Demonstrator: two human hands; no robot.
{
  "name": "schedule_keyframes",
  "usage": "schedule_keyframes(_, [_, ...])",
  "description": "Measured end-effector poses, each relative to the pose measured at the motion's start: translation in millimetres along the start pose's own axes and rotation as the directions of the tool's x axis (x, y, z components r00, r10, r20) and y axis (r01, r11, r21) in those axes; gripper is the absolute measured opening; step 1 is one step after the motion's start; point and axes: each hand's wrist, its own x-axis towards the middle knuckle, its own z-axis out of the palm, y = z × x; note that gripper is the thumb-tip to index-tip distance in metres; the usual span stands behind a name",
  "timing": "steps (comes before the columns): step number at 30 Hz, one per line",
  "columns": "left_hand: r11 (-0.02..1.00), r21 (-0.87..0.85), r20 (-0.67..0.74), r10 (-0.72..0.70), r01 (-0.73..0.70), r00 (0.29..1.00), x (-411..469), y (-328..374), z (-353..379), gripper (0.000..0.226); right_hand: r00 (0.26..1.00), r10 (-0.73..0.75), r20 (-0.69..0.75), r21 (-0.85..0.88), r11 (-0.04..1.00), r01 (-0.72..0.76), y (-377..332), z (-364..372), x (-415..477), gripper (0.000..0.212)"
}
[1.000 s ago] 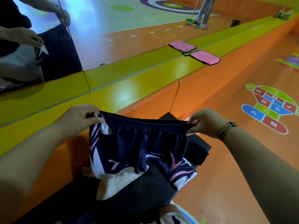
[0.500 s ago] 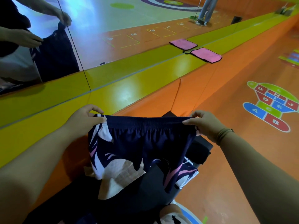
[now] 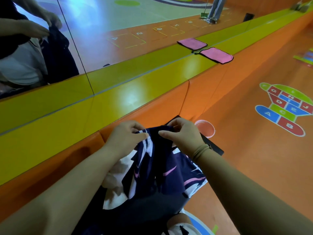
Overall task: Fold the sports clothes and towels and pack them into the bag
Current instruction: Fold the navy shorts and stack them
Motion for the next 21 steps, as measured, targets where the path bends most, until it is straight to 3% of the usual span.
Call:
schedule_keyframes(6, [0.996,-0.093,0.036,0.003,0.0,0.999,-6,11,7,0.011,0.991,-0.081,0.103,0.004,0.997,0.081,1,6,-1,0.031])
schedule_keyframes(10, [0.957,-0.281,0.142,-0.027,0.066,0.99,-13,21,5,0.023,0.98,-0.134,0.148,-0.1,0.984,0.15,-1,5,-10,0.052])
schedule_keyframes(13, [0.955,-0.285,0.196,-0.024,0.08,0.98,-13,22,3,0.025,0.969,-0.226,0.102,-0.21,0.947,0.243,-4,8,-13,0.047])
schedule_keyframes(17, [0.987,-0.142,0.145,0.1,-0.08,0.984,-9,9,-4,0.022,0.972,-0.235,0.024,-0.155,0.959,0.236,-3,-1,-10,0.029])
schedule_keyframes(19, [0.957,0.141,0.013,0.253,-0.253,0.967,-5,-4,-12,0.023,0.976,-0.206,0.07,-0.071,0.975,0.211,-2,-10,-10,0.027])
schedule_keyframes(21, [0.835,0.453,0.034,0.335,-0.313,0.942,-1,-15,-19,0.036,0.966,-0.203,0.158,0.039,0.979,0.2,-3,-18,-12,0.027])
